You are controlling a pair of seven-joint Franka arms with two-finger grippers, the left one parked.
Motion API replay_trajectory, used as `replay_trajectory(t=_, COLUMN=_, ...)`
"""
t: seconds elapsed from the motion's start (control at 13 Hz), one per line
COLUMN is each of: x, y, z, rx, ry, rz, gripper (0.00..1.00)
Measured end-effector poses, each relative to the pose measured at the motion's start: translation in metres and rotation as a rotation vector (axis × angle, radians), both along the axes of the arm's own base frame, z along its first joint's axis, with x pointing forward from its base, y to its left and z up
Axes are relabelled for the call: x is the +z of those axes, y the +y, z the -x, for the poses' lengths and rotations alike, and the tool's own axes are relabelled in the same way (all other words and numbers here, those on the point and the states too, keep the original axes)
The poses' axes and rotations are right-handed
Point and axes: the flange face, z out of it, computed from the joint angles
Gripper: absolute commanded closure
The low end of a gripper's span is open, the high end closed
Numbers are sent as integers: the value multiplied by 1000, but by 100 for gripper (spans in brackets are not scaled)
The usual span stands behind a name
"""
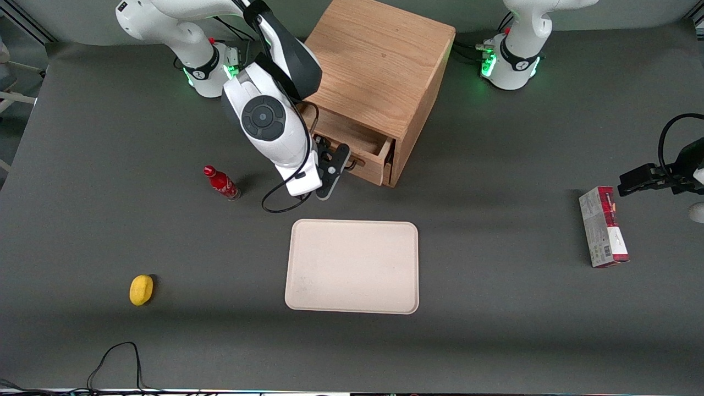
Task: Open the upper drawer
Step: 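Pull the upper drawer outward from the cabinet with the right gripper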
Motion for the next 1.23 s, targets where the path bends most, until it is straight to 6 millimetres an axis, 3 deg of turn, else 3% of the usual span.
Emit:
replay_trajectory(t=0.46, x=0, y=-22, z=-19, rx=-40, ry=-11, rz=6, gripper=0)
replay_trajectory(t=0.77, x=3, y=-26, z=-31, rx=-54, ry=-25, rz=1, gripper=0)
replay_trajectory(t=1.23, x=2, y=-42, z=-68, rx=-92, ry=-56, rz=-6, gripper=0)
